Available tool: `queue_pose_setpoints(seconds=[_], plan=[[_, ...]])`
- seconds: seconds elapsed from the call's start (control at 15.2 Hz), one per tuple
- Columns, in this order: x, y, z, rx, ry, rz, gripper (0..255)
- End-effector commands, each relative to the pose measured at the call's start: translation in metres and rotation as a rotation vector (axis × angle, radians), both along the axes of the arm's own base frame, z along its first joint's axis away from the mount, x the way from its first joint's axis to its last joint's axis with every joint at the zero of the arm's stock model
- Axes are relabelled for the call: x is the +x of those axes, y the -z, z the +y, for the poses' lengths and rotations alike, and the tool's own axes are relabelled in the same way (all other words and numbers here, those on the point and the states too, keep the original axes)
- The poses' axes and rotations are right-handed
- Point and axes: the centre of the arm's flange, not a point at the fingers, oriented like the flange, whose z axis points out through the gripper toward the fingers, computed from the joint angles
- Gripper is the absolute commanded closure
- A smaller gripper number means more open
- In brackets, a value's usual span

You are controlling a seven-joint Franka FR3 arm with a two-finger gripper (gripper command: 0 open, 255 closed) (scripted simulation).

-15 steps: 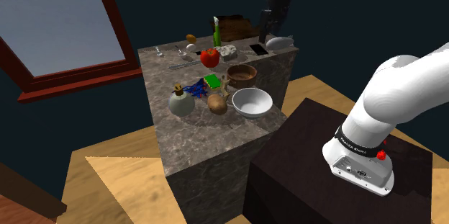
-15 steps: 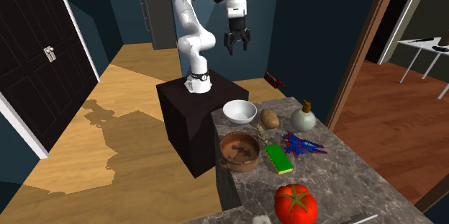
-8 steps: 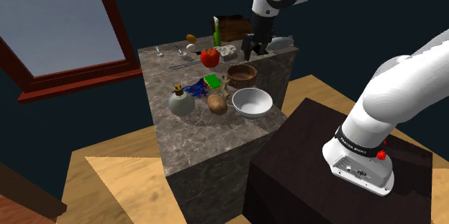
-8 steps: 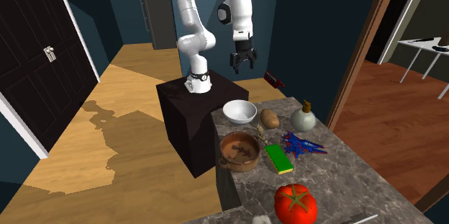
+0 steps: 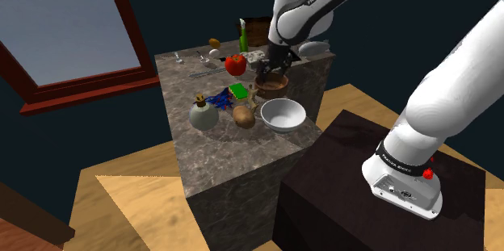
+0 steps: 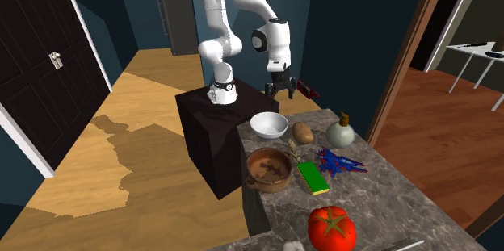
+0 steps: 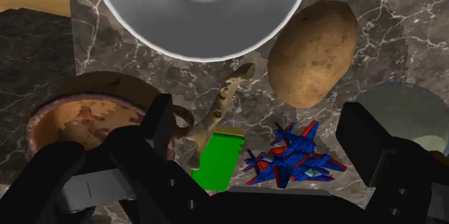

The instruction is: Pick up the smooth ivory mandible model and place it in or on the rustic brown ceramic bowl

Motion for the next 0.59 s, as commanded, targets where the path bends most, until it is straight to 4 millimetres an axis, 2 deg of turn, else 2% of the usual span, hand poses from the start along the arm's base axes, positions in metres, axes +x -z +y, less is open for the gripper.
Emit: queue_pose_setpoints(seconds=[0.0,0.53], plan=[[0.014,0.024,0.001,0.005,0.033,-0.007,0],[0.067,0.113,-0.002,0.022,0.161,-0.026,0]])
